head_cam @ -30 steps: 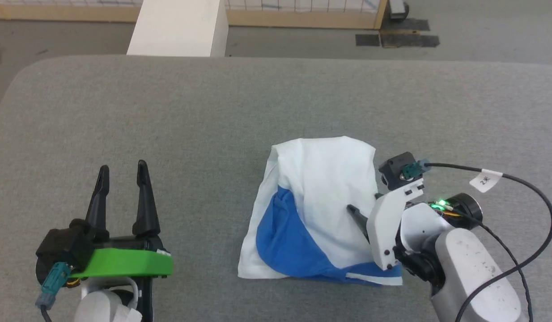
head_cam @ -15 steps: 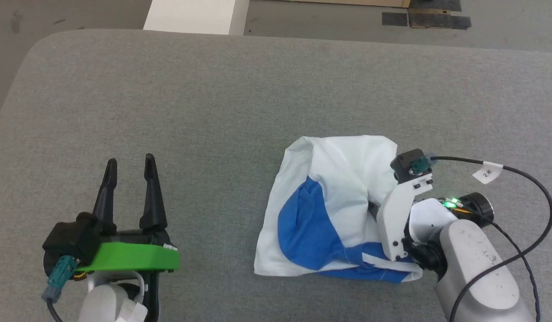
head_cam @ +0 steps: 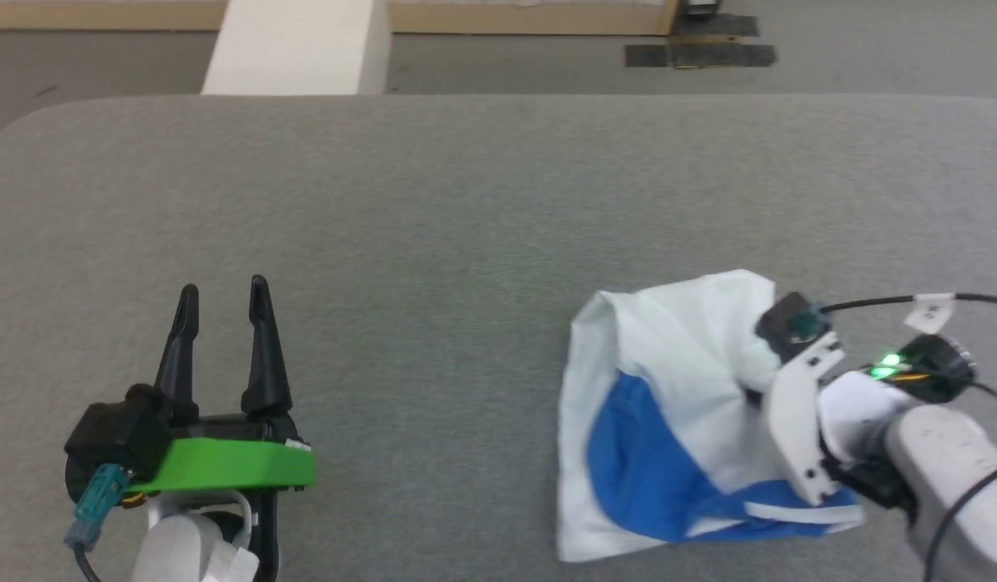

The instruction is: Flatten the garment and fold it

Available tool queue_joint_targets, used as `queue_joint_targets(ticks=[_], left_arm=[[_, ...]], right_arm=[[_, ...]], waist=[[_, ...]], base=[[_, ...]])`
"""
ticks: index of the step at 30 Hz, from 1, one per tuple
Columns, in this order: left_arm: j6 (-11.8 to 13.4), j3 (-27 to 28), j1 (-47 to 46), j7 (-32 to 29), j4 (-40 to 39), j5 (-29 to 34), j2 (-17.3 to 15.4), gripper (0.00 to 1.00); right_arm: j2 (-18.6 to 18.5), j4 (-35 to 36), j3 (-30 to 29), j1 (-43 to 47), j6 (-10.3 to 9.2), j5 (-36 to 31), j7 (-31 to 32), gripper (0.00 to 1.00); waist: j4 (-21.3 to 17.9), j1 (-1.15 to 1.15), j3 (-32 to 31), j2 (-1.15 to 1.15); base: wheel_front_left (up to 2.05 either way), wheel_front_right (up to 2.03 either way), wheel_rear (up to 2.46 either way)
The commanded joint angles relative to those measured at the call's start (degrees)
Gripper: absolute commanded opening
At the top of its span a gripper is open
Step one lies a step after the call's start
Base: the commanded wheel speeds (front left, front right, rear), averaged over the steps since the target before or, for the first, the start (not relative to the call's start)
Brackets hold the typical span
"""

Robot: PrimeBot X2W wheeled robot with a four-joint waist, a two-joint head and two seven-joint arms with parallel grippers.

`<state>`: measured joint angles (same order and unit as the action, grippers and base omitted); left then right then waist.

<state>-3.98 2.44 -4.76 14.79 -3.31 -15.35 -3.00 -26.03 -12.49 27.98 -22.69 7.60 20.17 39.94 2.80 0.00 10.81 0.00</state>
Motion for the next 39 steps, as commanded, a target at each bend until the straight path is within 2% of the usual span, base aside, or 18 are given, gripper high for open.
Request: queue_joint_targets(ticks=[1, 6, 11, 18, 25, 26, 27, 33, 39], left_arm=[[-0.1, 0.1, -0.3, 0.2, -0.4, 0.7, 0.1, 1.00], [-0.5, 0.1, -2.6, 0.2, -1.4, 2.2, 0.0, 1.00], [-0.7, -0.3, -5.9, 0.2, -2.7, 3.7, -0.3, 1.00], [-0.5, -1.3, -9.3, 0.1, -3.9, 5.5, -1.6, 1.00], [-0.1, -1.3, -10.3, -0.5, -5.5, 5.9, -2.4, 1.00], [0.0, -1.3, -10.4, -0.5, -5.7, 5.9, -2.5, 1.00], [0.1, -1.2, -10.3, -0.5, -5.8, 5.9, -2.6, 1.00], [0.6, -0.6, -9.8, -0.3, -5.1, 5.2, -2.6, 1.00], [1.5, 1.5, -8.3, 0.0, -2.9, 2.9, -1.9, 1.00]], right_arm=[[-2.8, 0.8, 0.8, -1.5, -0.11, 1.3, 0.3, 0.00], [-11.0, 1.0, 3.0, -5.0, -0.11, 4.2, -0.8, 0.00], [-16.6, -3.3, 1.4, -9.7, -0.11, 5.2, -5.2, 0.00], [-23.0, -11.4, 0.3, -15.9, -0.11, 3.3, -12.4, 0.00], [-25.6, -18.2, -1.5, -20.2, -0.11, 0.6, -18.5, 0.00], [-25.7, -19.3, -1.5, -20.5, -0.11, 0.5, -19.0, 0.43], [-25.6, -20.1, -2.0, -21.0, -0.11, 0.4, -19.9, 1.00], [-25.8, -25.2, -4.6, -23.1, -0.11, -0.3, -23.0, 1.00], [-25.4, -24.7, -8.3, -26.7, -0.11, 1.0, -26.1, 1.00]], waist=[[-7.3, 0.00, 2.5, 0.00], [-12.5, 0.00, 7.1, 0.00], [-14.6, 0.00, 13.0, 0.00], [-13.2, 0.00, 20.0, 0.00], [-10.6, 0.00, 23.6, 0.00], [-10.4, 0.00, 23.7, 0.00], [-10.3, 0.00, 23.8, 0.00], [-9.7, 0.00, 21.3, 0.00], [-10.1, 0.00, 13.9, 0.00]], base=[[0.00, 0.00, 0.00], [0.00, 0.00, 0.00], [0.00, 0.00, 0.00], [0.00, 0.00, 0.00], [0.00, 0.00, 0.00], [0.00, 0.00, 0.00], [0.00, 0.00, 0.00], [0.00, 0.00, 0.00], [0.00, 0.00, 0.00]])
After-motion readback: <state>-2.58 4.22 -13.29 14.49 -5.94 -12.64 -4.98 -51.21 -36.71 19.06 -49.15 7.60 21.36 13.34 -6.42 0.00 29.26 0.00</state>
